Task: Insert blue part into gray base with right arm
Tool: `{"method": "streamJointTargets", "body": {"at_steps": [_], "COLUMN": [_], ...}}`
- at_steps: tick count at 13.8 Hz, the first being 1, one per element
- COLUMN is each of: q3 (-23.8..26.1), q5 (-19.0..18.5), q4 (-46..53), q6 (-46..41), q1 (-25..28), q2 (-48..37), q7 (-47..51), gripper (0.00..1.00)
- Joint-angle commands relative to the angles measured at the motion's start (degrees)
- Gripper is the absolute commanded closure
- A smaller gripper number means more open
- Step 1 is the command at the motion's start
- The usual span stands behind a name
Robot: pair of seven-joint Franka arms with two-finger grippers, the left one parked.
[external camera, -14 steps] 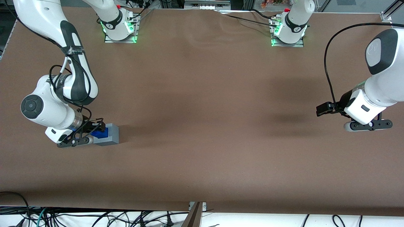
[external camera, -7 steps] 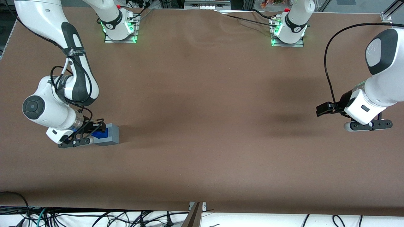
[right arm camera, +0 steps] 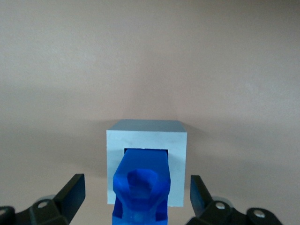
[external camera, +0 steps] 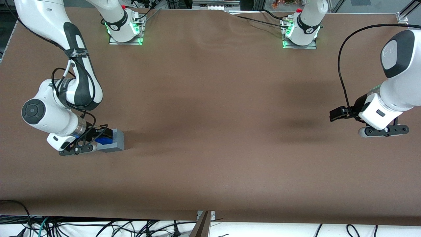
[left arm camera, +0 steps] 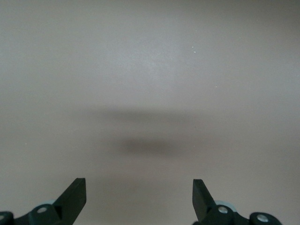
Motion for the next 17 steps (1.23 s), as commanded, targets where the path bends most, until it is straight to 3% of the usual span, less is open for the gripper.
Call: {"method": "streamJointTargets", "body": {"at_steps": [1,6,10,13,17], "q3": [0.1,0.0,-0.5,-0.3,0.2], "q5": [0.9,0.2,-0.2,-4.8,-5.6], "q4": [1.3,7.2,7.7,6.1,5.6], "q6": [-4.2,-23.8,-34.1,-36.5,-36.6], "q1": [0.0,0.0,-0.1,0.0,0.1], "q2": [-3.2,-13.6,-22.0,-25.3,-25.8], "q7": [-1.0,-0.1,0.9,2.2,2.5], "gripper": [0.01,0.01,0.01,0.01,0.01]}}
